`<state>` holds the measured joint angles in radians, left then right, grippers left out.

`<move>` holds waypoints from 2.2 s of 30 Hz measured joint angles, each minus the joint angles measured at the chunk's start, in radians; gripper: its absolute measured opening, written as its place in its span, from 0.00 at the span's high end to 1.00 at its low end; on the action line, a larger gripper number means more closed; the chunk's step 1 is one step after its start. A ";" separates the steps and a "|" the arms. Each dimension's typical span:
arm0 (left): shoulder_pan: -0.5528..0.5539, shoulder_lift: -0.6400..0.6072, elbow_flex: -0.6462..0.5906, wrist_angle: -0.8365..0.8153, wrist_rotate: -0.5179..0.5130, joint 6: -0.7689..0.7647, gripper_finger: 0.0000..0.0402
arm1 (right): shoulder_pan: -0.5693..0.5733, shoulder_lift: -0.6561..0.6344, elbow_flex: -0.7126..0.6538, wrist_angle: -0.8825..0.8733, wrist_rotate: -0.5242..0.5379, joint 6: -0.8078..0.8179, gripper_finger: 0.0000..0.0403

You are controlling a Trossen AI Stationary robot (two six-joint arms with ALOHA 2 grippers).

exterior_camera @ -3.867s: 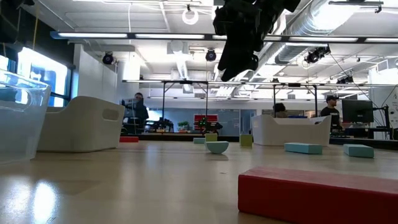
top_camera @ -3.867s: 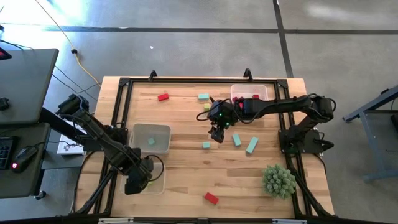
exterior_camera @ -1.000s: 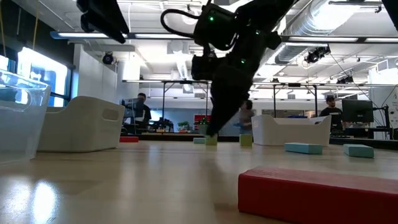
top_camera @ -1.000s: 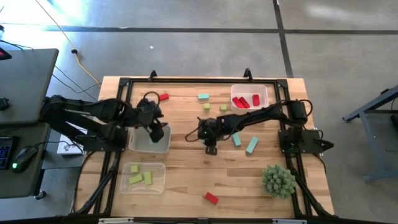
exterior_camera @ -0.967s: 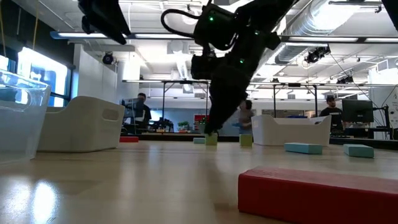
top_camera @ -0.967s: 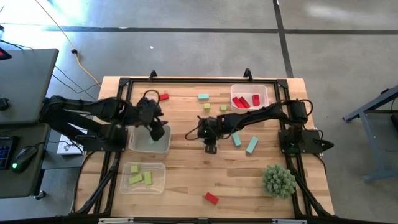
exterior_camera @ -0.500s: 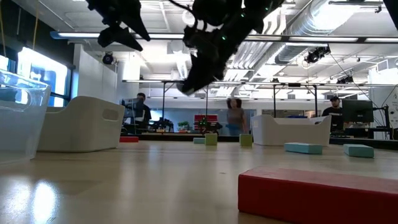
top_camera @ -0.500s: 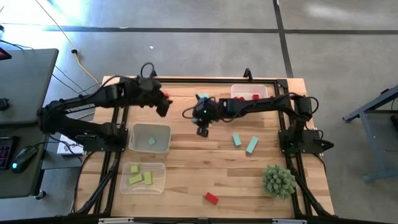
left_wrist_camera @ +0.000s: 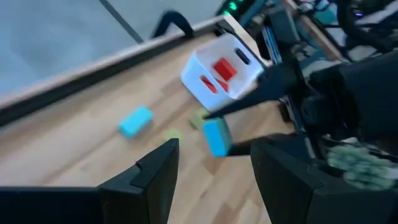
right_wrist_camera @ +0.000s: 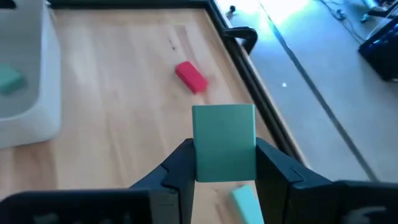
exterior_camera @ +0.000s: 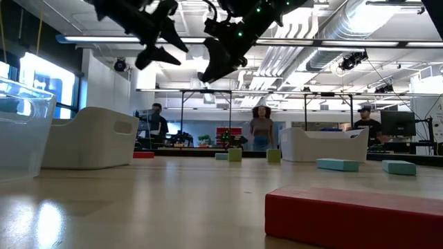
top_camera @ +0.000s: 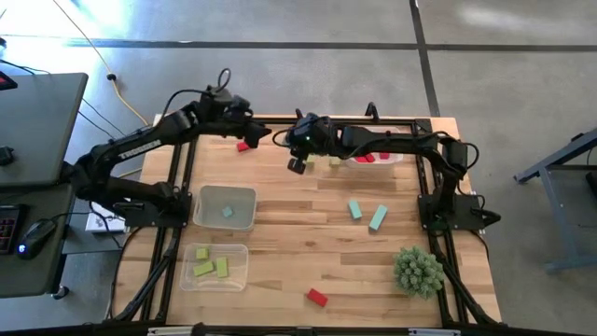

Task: Sort & place blocks by color
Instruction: Put the blue block into the gray bin

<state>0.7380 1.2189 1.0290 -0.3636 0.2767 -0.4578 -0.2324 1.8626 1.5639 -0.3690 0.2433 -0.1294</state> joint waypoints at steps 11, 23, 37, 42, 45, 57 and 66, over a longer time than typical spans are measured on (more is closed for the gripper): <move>0.007 0.186 0.000 0.101 0.105 -0.041 0.53 | -0.003 0.000 0.000 -0.008 0.092 -0.055 0.74; 0.005 0.224 0.000 0.179 0.164 -0.048 0.53 | -0.003 0.000 0.000 -0.032 0.122 -0.029 0.74; 0.005 0.224 0.000 0.192 0.163 -0.063 0.53 | 0.026 0.000 0.000 0.071 0.122 -0.059 0.74; 0.005 0.224 0.000 0.201 0.164 -0.060 0.57 | 0.025 0.000 0.000 0.091 0.122 -0.063 0.74; 0.005 0.224 0.000 0.208 0.168 -0.042 0.63 | 0.023 0.000 0.000 0.094 0.123 -0.063 0.74; -0.005 0.232 0.000 0.249 0.160 -0.016 0.87 | 0.022 0.000 0.000 0.093 0.141 -0.087 0.75; -0.007 0.232 0.000 0.248 0.159 0.037 0.88 | 0.023 0.000 0.000 0.089 0.141 -0.081 0.66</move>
<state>0.7311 1.4506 1.0290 -0.1158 0.4352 -0.4213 -0.2096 1.8629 1.5640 -0.2796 0.3846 -0.2101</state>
